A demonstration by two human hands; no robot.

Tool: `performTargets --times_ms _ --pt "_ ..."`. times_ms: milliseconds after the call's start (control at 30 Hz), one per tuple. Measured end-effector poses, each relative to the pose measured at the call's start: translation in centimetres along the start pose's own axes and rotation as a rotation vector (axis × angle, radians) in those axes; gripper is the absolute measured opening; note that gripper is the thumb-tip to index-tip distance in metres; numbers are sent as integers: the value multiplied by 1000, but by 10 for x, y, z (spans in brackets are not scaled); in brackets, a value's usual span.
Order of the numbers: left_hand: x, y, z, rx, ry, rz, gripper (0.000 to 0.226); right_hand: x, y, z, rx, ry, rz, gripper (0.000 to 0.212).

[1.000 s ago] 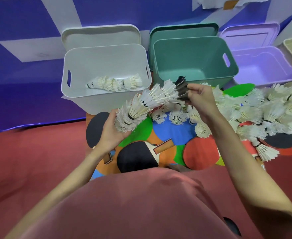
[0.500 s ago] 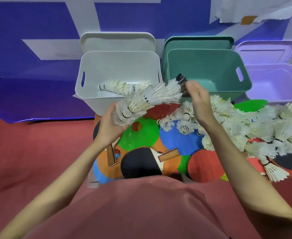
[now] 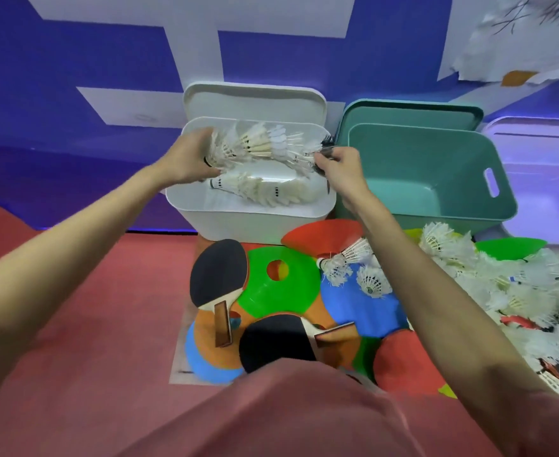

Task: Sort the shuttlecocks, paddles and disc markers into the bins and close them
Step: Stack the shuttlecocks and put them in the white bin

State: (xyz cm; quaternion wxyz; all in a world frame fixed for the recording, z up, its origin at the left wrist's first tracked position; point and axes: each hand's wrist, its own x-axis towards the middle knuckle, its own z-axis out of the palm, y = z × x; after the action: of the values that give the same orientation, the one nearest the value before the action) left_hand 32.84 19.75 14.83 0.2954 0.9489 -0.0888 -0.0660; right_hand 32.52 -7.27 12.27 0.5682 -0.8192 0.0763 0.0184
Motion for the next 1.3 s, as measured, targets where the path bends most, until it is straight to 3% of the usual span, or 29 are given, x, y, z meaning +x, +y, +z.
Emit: performTargets --times_ms 133,267,467,667,800,900,1000,1067,1200,1300 --pt "22 -24 17 85 -184 -43 35 23 22 23 -92 -79 242 18" --pt "45 -33 33 219 -379 -42 67 52 44 38 -226 -195 387 19" --pt "73 -57 61 308 -613 -91 76 63 57 54 -207 -314 653 32" --pt "87 -77 90 354 -639 -94 79 71 82 71 -108 -224 865 23" --pt "87 -89 108 439 -525 -54 71 82 93 84 -206 -45 669 19" --pt "83 -93 114 547 -416 5 65 89 100 89 -271 -11 610 13" --pt "85 -92 114 702 -314 73 75 89 95 84 -405 -72 557 19" --pt "87 -90 111 744 -291 56 88 89 93 83 -545 -134 461 8" --pt "86 -88 111 589 -337 -70 88 82 91 88 -971 -241 170 43" --pt "84 -91 115 505 -345 -128 85 79 85 88 -1239 -299 58 55"
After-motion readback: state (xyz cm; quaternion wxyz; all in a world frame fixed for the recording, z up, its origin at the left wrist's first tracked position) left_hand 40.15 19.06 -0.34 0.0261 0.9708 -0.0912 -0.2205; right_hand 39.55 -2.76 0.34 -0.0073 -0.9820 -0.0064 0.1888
